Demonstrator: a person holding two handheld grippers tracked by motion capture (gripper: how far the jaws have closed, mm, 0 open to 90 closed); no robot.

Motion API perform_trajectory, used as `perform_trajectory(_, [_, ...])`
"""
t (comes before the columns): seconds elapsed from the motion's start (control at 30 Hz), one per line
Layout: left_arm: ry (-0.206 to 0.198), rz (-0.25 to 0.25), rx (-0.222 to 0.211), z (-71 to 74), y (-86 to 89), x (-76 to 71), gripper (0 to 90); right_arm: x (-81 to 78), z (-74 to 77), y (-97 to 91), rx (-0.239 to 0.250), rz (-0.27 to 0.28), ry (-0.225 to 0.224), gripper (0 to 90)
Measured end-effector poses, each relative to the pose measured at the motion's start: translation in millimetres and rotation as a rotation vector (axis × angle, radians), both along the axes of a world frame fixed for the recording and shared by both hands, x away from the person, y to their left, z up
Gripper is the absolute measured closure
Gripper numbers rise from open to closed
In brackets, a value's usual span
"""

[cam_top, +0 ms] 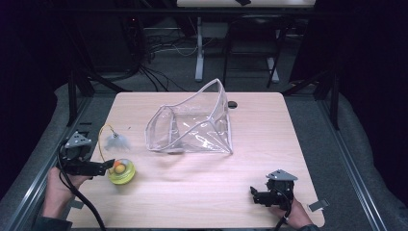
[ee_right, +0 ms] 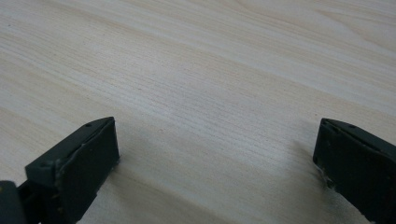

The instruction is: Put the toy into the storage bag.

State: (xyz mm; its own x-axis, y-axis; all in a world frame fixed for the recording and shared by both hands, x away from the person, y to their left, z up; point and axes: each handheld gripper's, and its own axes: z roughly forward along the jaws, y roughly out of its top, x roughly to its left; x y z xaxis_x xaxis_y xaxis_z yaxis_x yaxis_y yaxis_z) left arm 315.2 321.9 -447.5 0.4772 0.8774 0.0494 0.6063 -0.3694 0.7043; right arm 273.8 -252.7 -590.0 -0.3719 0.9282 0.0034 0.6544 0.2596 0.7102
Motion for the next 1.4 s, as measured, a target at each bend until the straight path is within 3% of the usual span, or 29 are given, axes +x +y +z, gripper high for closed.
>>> perform_trajectory(0.03, [-0.005,0.006,-0.008,1.2,0.0,0.6,14.3,0.0,0.0,0.0,0.000,0.000,0.000,0.0])
perform_trajectory(0.07, [-0.017,0.005,-0.046,4.0,2.3,2.0,20.2,0.1,-0.1,-0.1,0.000,0.001,-0.002,0.0])
perform_trajectory(0.27, [-0.009,0.007,-0.099,6.9,7.6,5.2,33.1,0.1,-0.1,0.0,0.000,0.001,-0.002,0.0])
perform_trajectory(0.4, [-0.003,-0.004,-0.084,7.1,5.3,3.7,48.0,0.0,-0.1,0.0,0.000,0.001,-0.002,0.0])
perform_trajectory(0.77, [0.017,-0.029,-0.062,7.9,1.7,0.9,66.8,0.1,-0.1,0.0,0.000,0.001,-0.002,0.0])
perform_trajectory(1.0, [0.017,-0.029,-0.069,11.4,3.8,0.8,71.3,0.1,-0.2,0.0,0.000,0.001,-0.002,0.0])
perform_trajectory(1.1, [0.008,-0.029,-0.067,12.4,4.1,0.5,77.2,0.0,-0.1,0.0,0.000,0.001,-0.002,0.0])
perform_trajectory(1.4, [0.024,-0.023,-0.038,12.4,0.6,-0.7,85.8,0.1,-0.1,0.0,0.000,0.001,-0.003,0.0])
